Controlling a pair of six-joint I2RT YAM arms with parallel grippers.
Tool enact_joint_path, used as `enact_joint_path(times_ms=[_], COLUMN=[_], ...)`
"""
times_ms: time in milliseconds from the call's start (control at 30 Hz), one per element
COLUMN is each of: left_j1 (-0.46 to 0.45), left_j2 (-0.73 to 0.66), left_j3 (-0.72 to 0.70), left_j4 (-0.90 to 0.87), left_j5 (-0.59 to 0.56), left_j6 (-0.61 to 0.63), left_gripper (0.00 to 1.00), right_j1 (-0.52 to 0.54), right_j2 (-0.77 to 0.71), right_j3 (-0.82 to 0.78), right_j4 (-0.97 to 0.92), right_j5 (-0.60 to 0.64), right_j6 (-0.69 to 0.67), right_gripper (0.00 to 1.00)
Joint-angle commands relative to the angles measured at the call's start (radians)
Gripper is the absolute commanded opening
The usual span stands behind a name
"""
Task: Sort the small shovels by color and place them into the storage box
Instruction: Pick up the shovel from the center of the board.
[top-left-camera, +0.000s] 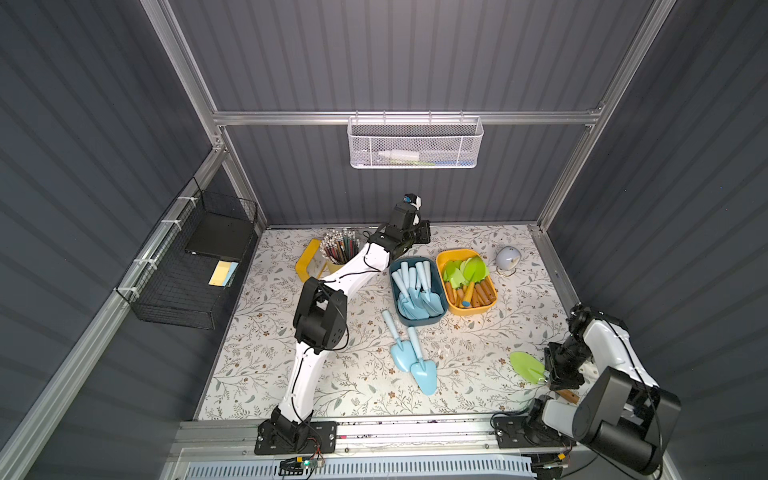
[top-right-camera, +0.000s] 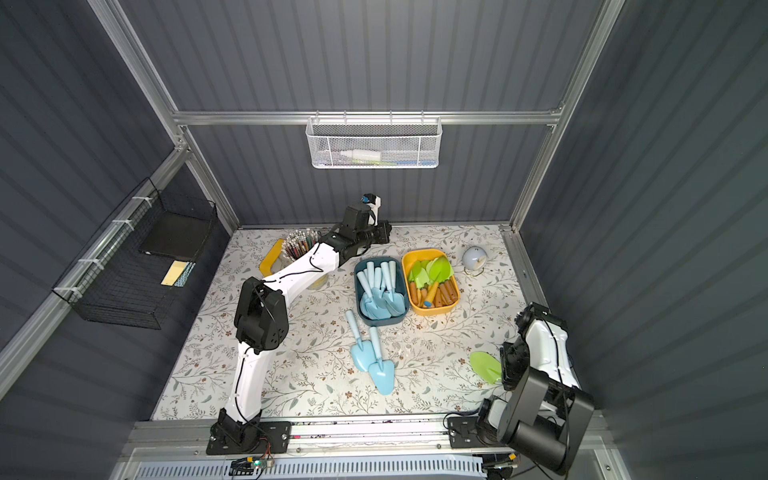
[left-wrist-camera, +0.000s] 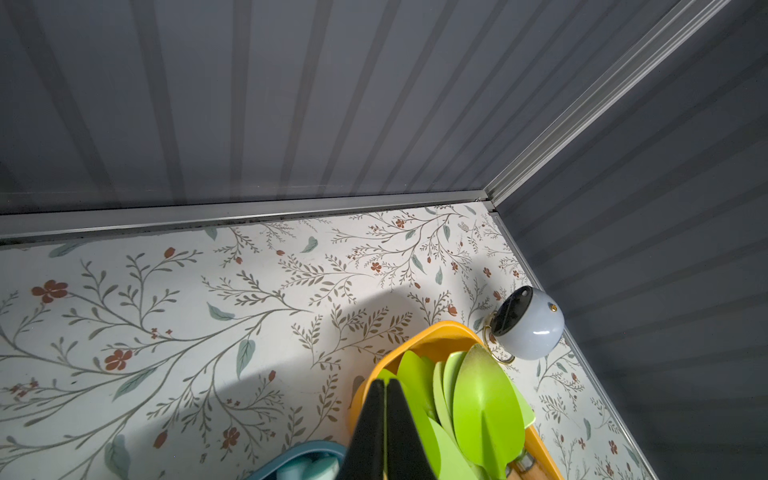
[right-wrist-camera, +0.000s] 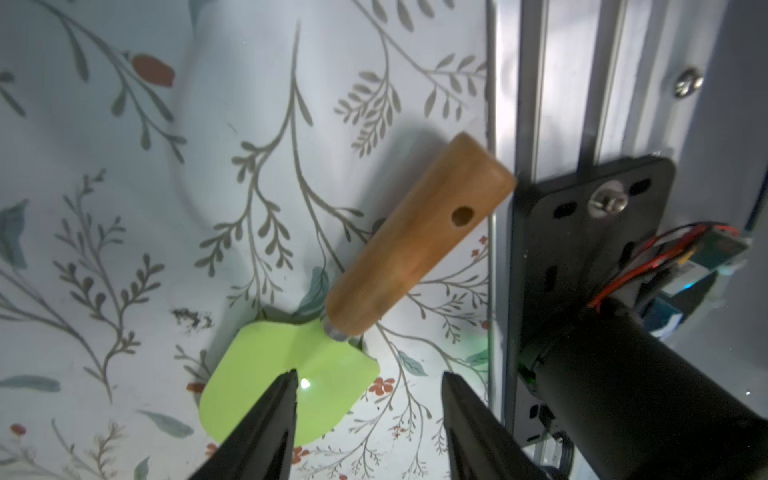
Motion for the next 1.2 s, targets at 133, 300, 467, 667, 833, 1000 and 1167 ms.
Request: enact_joint_path(times_ms=[133,300,467,667,833,1000,1167], left_j1=[0.058,0.078,0.084,0.085,0.085,0.085,0.084], left_j2=[-0.044,-0.031,-0.017,-0.012,-0.020,-0.026,-0.023], left_j3=[-0.030,-0.023,-0.013,-0.019,-0.038,-0.053,-0.058], left_j4=[0.019,0.020,0.023,0.027,0.030,0.034,0.039], left_j5=[0.013,0.029,0.032,0.036,0.018,0.011,0.016], left_j6=[0.035,0.036,0.036,0.039,0.043,0.051,0.056], left_gripper=[0.07,0.06,0.06,0.06,0.06,0.06,0.09], right_j1=[-0.006,0.022,0.119,0.265,0.404,0.530,0.532], right_j2=[0.088,0.091,0.120,0.201,0.384,0.503,0.495], right_j3=[0.002,-0.060,-0.093,-0.080,0.153,0.412,0.393], right_j4=[0.074,0.138,0.186,0.298,0.296,0.156,0.184], right_j5=[-0.020,-0.094,-0.157,-0.229,-0.144,0.038,-0.032], right_j6=[0.056,0.085,0.119,0.167,0.041,-0.091,-0.121], right_gripper=[0.58,0.55,0.54,0.53,0.52,0.53,0.58])
